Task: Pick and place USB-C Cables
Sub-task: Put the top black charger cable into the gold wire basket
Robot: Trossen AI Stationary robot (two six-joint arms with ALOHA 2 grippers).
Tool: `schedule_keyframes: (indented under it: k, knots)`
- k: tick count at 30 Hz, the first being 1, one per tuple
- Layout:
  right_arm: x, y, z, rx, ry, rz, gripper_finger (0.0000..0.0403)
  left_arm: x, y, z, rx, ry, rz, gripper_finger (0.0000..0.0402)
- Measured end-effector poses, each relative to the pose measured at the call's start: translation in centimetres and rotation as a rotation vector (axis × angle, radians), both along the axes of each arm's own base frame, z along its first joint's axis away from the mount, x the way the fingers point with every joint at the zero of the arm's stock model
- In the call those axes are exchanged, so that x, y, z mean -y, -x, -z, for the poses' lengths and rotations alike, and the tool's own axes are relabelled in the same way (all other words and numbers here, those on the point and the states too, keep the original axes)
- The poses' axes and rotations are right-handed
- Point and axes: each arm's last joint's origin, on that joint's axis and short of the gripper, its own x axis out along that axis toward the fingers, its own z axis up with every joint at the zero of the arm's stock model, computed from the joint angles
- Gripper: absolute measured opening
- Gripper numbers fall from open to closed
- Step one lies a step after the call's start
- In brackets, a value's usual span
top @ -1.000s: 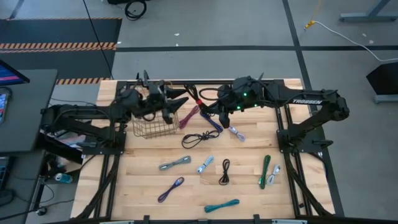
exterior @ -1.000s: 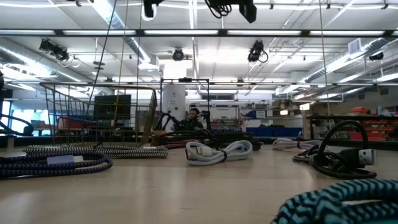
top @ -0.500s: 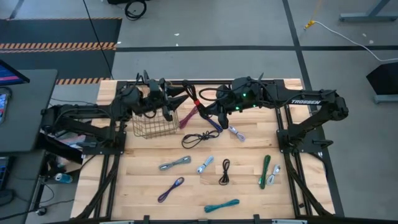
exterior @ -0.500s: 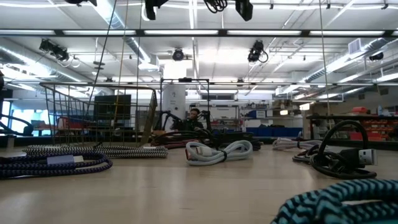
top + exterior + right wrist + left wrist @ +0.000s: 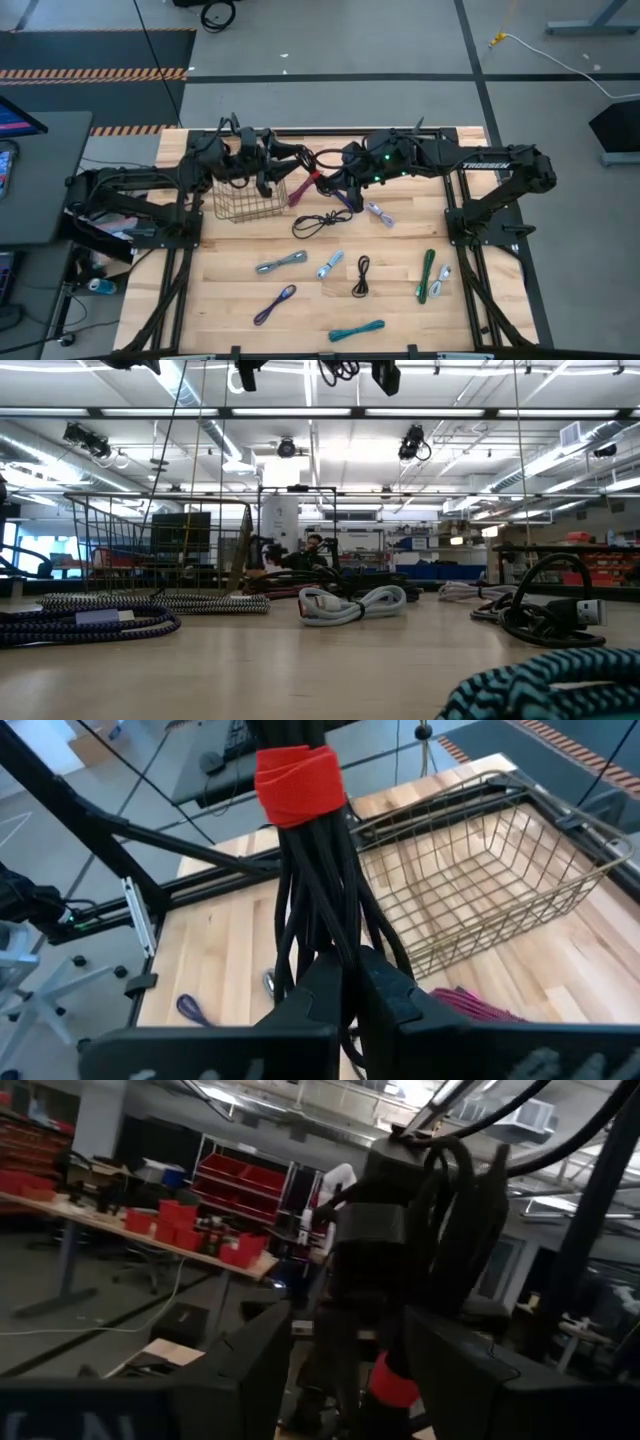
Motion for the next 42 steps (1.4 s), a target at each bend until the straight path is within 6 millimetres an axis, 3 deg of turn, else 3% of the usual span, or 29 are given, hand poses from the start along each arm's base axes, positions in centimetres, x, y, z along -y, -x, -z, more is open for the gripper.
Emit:
schedule_keyframes:
  k: [9, 20, 30, 42]
  knots:
    - [0.4, 0.3, -0.4, 0.016, 0.011, -0.006, 0.0015, 0.5, -0.1, 0.0, 0.001, -0.015, 0.05, 0.0259]
    - [1.9, 0.8, -0.8, 0.039, 0.016, 0.011, 0.0014, 0.6, -0.1, 0.0, -0.003, -0.045, 0.074, 0.0257]
    - [1.4, 0.5, -0.8, 0.052, -0.004, -0.016, 0.0014, 0.2, 0.0, 0.0, -0.005, -0.07, 0.042, 0.0257]
    - [1.4, -3.1, 2.1, 0.03, -0.052, -0.092, 0.0014, 0.0, -0.8, 0.6, -0.013, -0.067, 0.042, 0.0256]
